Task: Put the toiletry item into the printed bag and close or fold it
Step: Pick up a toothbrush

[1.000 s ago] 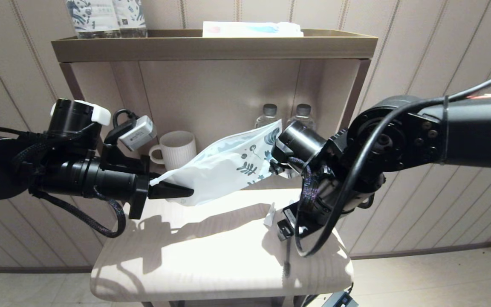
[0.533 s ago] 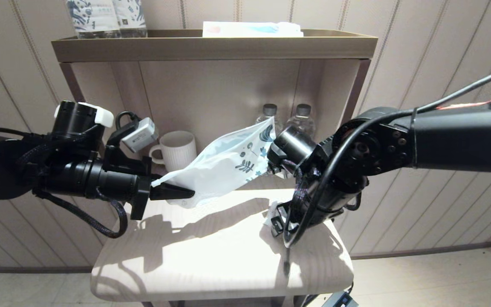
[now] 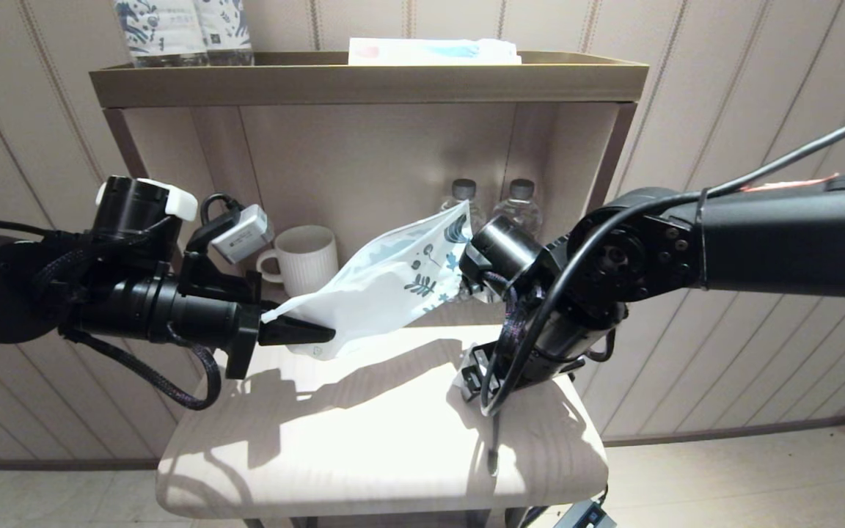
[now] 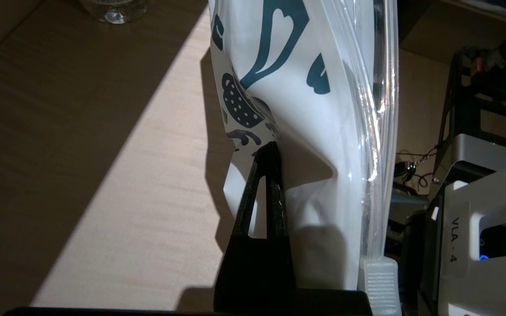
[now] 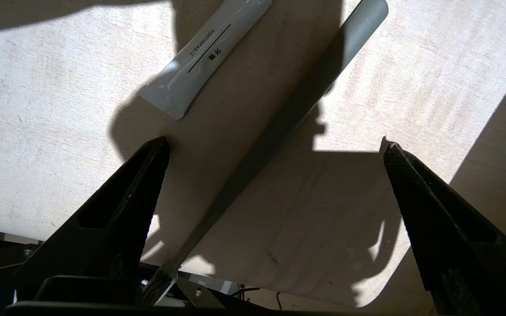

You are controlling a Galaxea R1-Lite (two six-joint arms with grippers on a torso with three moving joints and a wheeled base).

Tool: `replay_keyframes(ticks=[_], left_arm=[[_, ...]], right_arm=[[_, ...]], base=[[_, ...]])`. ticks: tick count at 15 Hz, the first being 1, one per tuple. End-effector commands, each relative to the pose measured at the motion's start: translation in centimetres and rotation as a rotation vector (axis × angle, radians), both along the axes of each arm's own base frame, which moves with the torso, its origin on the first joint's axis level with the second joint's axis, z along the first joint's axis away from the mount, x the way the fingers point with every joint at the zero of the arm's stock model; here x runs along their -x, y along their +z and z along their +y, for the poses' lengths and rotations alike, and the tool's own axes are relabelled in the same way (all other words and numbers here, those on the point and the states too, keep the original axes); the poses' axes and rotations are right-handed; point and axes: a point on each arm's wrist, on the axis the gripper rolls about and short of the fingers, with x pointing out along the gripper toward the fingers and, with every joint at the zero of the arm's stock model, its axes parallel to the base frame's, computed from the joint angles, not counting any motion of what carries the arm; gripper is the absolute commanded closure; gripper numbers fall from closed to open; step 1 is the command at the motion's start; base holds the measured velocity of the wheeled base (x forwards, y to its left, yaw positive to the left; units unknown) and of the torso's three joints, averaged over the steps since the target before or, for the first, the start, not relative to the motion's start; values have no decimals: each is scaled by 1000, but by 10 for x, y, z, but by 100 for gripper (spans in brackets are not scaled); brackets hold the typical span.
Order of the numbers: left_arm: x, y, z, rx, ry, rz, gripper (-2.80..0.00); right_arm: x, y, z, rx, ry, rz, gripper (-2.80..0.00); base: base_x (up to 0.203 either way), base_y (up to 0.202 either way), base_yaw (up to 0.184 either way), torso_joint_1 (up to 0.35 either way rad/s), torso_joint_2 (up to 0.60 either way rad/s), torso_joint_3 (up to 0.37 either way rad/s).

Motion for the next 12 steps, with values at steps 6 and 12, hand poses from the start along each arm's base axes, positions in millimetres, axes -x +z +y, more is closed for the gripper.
replay_keyframes(ticks=[6, 12], left_arm=[[-2, -1, -1, 0, -5, 0, 0], [-4, -2, -1, 0, -5, 2, 0]], right_arm=[[-2, -5, 0, -4, -6, 10, 0], [-2, -3, 1, -11, -3, -2, 0]], base=[[0, 0, 0, 0, 0, 0], [0, 0, 0, 0, 0, 0]])
